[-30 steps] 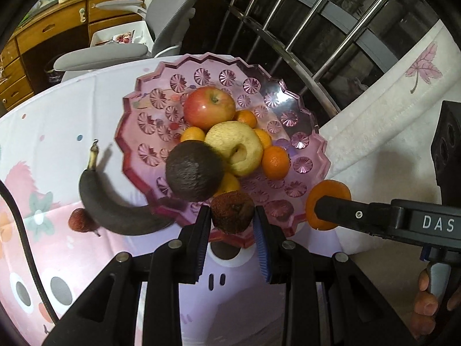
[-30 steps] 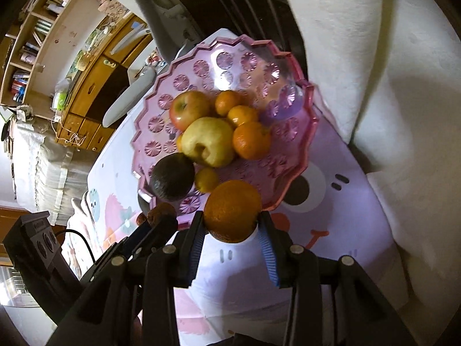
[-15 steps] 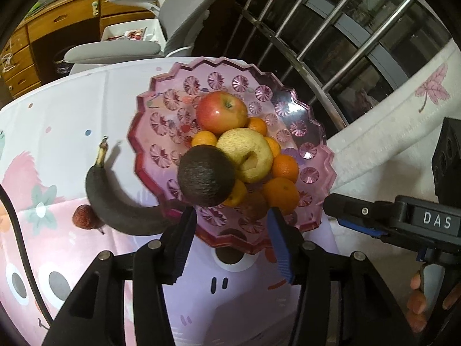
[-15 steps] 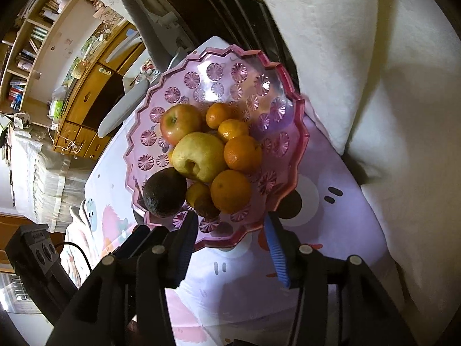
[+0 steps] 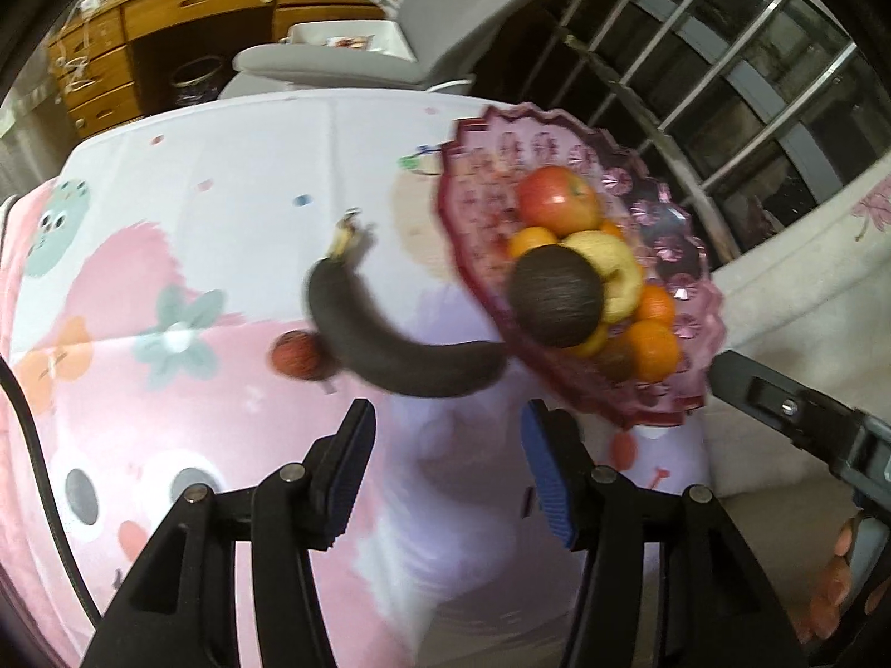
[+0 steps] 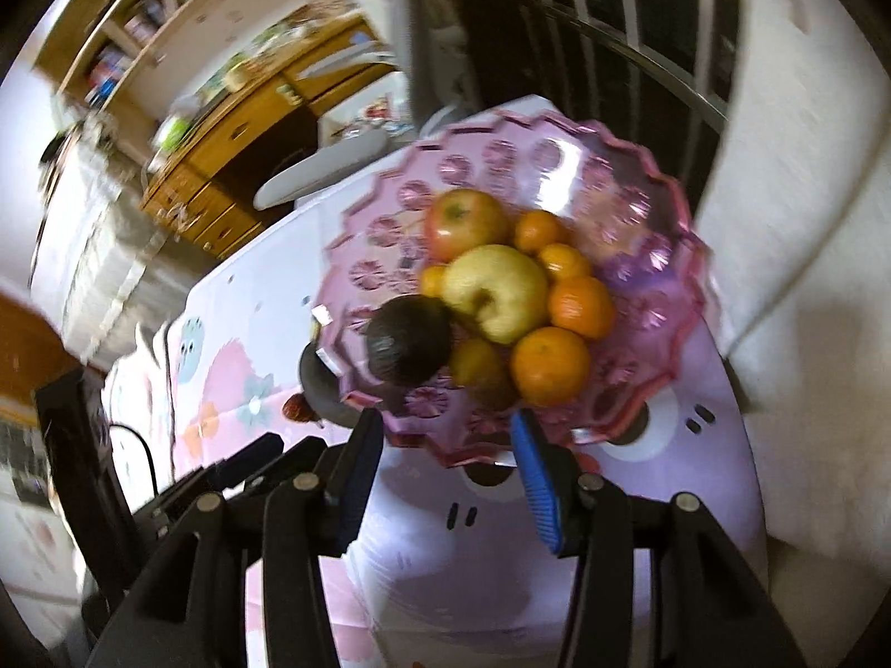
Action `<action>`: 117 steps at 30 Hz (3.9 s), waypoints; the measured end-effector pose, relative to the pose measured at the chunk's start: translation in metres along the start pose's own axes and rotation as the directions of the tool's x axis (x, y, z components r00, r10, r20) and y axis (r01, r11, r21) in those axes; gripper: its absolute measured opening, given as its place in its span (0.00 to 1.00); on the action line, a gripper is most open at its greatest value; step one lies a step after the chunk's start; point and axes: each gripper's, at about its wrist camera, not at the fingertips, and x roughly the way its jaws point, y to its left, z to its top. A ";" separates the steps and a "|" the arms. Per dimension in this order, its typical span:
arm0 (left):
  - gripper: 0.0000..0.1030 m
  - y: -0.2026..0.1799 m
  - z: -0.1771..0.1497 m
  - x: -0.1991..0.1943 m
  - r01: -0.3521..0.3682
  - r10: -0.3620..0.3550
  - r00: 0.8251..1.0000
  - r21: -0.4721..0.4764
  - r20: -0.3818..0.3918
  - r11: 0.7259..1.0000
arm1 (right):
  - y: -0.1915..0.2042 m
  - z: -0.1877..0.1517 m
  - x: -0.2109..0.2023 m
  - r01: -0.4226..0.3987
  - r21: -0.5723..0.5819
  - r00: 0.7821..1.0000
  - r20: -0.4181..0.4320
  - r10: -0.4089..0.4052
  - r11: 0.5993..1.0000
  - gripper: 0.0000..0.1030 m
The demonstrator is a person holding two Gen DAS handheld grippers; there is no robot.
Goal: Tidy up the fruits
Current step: 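Grasp the dark banana with the right tool while the left tool grasps a brown lychee, then carry the banana and lychee into the pink bowl and release both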
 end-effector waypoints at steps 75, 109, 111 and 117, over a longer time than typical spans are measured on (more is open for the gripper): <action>0.29 0.153 0.040 0.027 0.032 -0.039 0.998 -0.126 -0.058 0.992 | 0.168 -0.035 0.174 0.107 -0.873 0.952 -0.049 -0.303 0.477 0.34; 0.29 0.148 0.046 -0.049 -0.052 0.059 0.994 -0.083 0.093 0.995 | 0.176 -0.034 0.082 -0.112 -0.691 0.988 -0.157 0.004 0.714 0.29; 0.29 0.140 0.049 -0.052 -0.054 0.061 0.993 -0.072 0.103 0.996 | 0.173 -0.031 0.068 -0.138 -0.673 0.987 -0.157 0.042 0.726 0.29; 0.29 0.104 0.061 -0.059 -0.054 0.057 0.989 -0.031 0.133 0.998 | 0.146 -0.014 0.026 -0.179 -0.606 0.984 -0.106 0.144 0.775 0.29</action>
